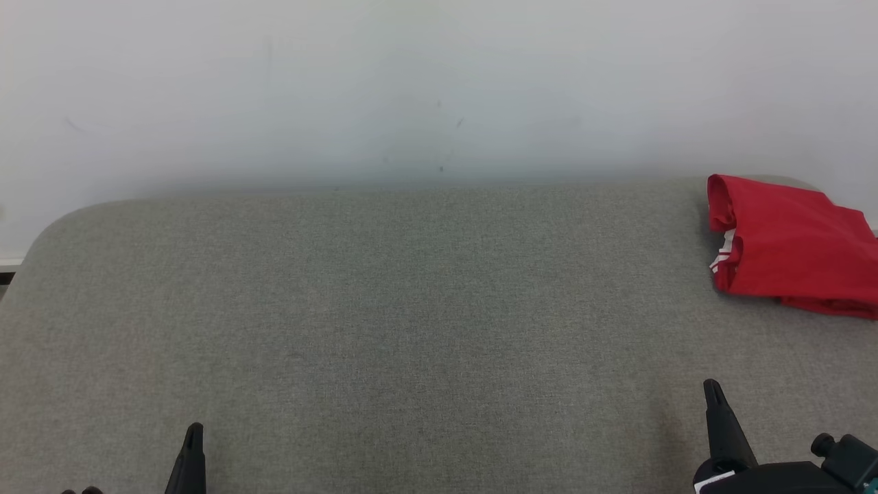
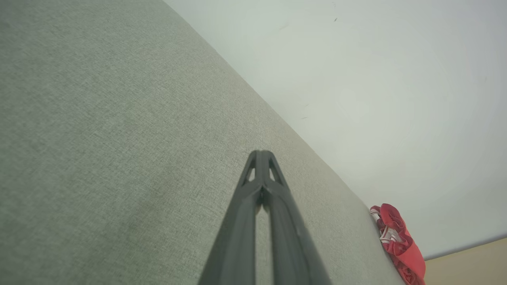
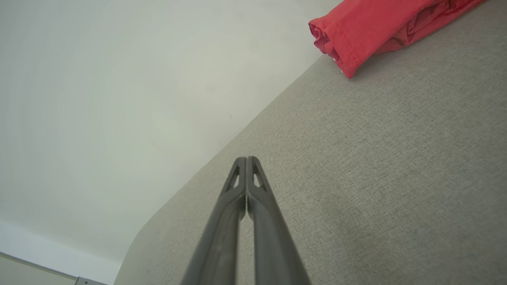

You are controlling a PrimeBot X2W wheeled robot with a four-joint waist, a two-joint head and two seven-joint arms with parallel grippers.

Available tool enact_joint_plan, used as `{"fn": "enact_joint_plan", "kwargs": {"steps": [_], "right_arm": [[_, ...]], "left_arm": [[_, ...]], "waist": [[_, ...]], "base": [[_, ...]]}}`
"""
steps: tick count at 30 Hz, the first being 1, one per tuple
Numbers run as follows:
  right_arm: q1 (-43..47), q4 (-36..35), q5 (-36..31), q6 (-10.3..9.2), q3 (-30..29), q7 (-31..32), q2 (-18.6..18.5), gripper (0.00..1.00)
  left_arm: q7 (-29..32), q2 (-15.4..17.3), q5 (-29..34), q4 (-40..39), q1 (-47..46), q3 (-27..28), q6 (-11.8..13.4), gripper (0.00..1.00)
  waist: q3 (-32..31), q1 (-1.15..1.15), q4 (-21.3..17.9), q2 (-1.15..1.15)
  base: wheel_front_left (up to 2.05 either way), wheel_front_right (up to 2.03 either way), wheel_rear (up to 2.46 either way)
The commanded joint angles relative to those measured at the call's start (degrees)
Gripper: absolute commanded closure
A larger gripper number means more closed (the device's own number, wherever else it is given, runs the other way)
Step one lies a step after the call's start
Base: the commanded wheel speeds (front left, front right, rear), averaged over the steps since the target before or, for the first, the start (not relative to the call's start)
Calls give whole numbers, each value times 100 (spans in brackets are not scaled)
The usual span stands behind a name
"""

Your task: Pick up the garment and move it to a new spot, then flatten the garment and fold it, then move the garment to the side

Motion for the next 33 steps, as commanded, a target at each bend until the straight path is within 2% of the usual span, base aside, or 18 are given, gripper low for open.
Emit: {"fn": "enact_joint_plan", "kwargs": {"steps": [1,33], "right_arm": [[-130,-50,192,-5,-44,47,6,100],[-385,34,2140,-8,-340,572,107,100]], "left_arm": [[47,12,-188,-50,-167,31,0,100],[593,-67,-2171,10,-472,134,1,100]], "waist": [[4,0,-2,0],[84,0,-40,0]], "base": [[0,0,0],[0,0,0]]}}
